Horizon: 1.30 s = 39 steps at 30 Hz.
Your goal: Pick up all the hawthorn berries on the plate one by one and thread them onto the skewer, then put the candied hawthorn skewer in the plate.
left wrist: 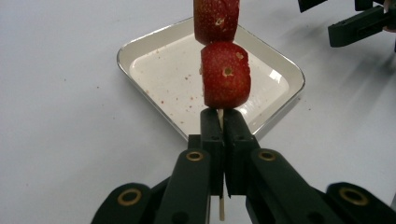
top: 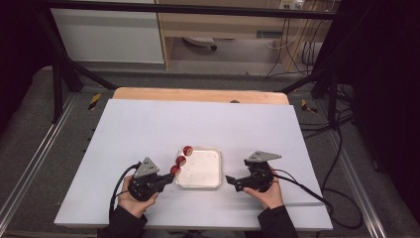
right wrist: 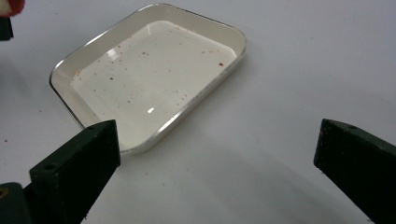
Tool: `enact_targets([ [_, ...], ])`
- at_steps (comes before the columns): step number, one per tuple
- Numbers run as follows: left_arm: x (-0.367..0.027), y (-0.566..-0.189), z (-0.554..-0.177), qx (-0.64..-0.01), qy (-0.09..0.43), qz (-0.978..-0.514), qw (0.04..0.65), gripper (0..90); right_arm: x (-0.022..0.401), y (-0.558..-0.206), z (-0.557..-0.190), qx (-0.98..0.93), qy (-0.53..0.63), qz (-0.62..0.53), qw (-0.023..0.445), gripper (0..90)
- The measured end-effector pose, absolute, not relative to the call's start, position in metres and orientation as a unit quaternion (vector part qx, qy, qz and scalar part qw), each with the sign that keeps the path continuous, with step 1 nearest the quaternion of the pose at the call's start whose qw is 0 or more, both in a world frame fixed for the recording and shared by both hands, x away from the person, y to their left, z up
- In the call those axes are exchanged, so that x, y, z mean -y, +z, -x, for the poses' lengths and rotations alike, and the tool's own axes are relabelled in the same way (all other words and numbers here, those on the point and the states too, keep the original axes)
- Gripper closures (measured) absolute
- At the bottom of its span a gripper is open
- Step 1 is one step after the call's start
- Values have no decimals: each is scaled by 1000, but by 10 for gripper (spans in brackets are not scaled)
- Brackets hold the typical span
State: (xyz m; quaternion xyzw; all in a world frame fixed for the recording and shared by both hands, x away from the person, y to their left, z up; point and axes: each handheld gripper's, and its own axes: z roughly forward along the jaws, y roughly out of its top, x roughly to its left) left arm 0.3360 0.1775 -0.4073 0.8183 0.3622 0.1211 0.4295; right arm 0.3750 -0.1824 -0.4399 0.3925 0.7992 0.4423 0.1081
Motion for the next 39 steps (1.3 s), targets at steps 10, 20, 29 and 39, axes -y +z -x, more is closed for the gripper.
enact_targets([
  [10, -158, -398, -362, -359, 120, -836, 398, 879, 220, -446, -363, -797, 449, -388, 111, 6],
  [20, -132, -406, -379, -366, 106, -850, 364, 878, 238, -451, -356, -794, 446, -398, 109, 13],
  [29, -117, -424, -387, -381, 101, -864, 314, 877, 239, -453, -354, -797, 439, -398, 113, 12],
  [39, -111, -431, -387, -397, 94, -870, 277, 877, 239, -453, -353, -797, 442, -398, 109, 12],
])
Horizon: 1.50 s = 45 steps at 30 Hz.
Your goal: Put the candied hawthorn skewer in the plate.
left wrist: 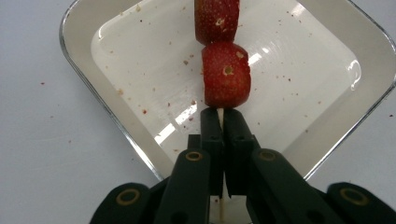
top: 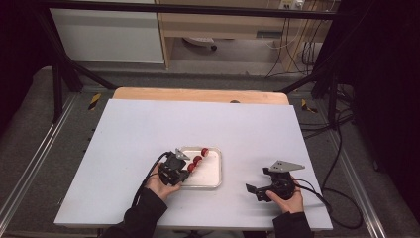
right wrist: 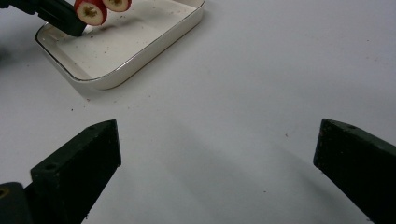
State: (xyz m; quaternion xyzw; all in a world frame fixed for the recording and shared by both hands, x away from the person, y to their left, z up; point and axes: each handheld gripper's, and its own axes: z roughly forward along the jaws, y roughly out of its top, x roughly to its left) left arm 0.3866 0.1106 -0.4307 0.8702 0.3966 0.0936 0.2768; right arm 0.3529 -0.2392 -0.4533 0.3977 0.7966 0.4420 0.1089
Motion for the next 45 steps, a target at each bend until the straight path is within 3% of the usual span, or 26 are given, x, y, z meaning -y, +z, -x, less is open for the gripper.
enact_targets([
  [9, -107, -430, -384, -387, 101, -874, 276, 858, 241, -451, -352, -792, 450, -399, 108, 13],
  [13, -113, -425, -381, -370, 106, -875, 293, 792, 242, -451, -352, -791, 450, -400, 108, 13],
  [22, -166, -406, -366, -318, 131, -867, 362, 419, 244, -450, -352, -791, 448, -402, 112, 12],
  [26, -197, -409, -362, -324, 137, -857, 376, 250, 244, -451, -351, -790, 447, -404, 112, 12],
  [30, -228, -419, -358, -345, 134, -845, 387, 147, 245, -451, -351, -791, 446, -404, 113, 11],
  [35, -260, -434, -351, -371, 134, -832, 390, 75, 246, -452, -351, -791, 442, -407, 113, 11],
  [45, -286, -444, -344, -389, 145, -818, 399, 65, 246, -454, -352, -799, 431, -403, 112, 9],
])
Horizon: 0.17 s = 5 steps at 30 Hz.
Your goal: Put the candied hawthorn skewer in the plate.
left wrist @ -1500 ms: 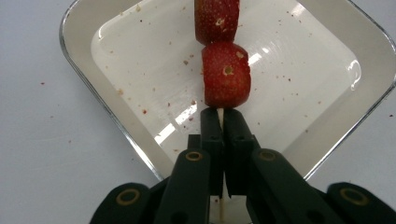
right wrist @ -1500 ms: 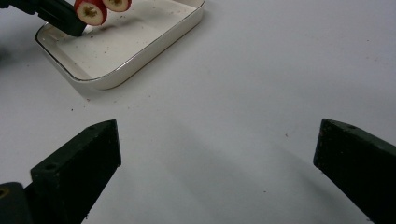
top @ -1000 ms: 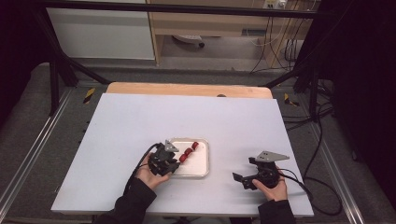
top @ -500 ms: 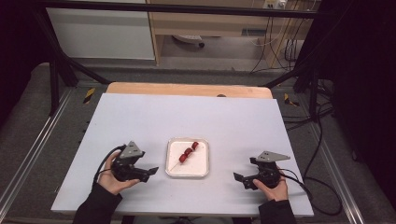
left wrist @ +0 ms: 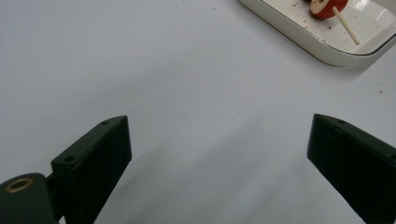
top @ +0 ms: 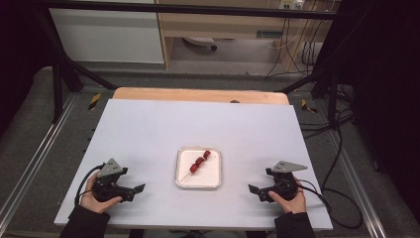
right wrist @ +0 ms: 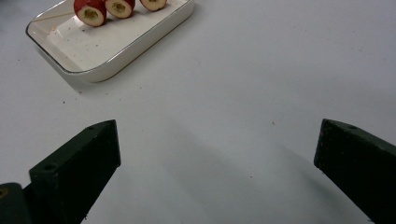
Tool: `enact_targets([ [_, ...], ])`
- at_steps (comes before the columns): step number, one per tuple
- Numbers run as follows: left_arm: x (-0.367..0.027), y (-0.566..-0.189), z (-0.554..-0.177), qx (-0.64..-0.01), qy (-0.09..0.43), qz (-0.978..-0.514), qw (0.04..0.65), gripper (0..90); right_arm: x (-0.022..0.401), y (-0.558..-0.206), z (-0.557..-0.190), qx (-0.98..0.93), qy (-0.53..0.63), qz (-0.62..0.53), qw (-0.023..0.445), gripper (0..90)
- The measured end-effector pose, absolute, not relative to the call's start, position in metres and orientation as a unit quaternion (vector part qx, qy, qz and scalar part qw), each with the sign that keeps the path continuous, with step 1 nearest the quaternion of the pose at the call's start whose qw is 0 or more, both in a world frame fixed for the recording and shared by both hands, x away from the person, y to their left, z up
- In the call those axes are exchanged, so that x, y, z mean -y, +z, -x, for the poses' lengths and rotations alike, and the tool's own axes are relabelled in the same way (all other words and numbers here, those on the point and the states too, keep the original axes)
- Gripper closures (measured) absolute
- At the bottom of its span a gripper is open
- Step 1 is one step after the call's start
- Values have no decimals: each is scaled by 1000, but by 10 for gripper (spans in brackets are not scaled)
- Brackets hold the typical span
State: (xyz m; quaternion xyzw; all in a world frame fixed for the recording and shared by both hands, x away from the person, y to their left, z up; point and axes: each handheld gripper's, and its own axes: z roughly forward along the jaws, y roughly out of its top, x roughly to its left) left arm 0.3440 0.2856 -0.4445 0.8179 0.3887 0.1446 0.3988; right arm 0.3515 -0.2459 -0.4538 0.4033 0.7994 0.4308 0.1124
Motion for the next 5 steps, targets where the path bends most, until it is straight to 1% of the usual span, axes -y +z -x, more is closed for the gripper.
enact_targets([
  [5, -285, -445, -344, -385, 143, -820, 400, 64, 245, -456, -352, -803, 426, -402, 110, 9],
])
